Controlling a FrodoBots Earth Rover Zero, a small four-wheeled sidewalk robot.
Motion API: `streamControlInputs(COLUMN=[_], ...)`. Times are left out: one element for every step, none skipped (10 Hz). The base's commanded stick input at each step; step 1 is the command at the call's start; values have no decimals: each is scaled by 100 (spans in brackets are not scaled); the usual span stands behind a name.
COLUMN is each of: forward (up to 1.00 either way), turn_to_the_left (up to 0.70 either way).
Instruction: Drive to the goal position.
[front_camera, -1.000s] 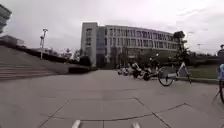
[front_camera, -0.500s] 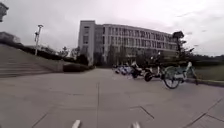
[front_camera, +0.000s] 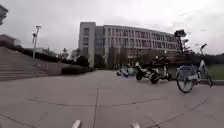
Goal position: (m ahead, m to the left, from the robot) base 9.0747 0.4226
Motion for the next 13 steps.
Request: streamControlInputs(forward=[100,100,100,100,100,100,100,100,100,100,100,100,100], turn_to_the_left=[3,0,0,0,0,0,0,0,0,0,0,0,0])
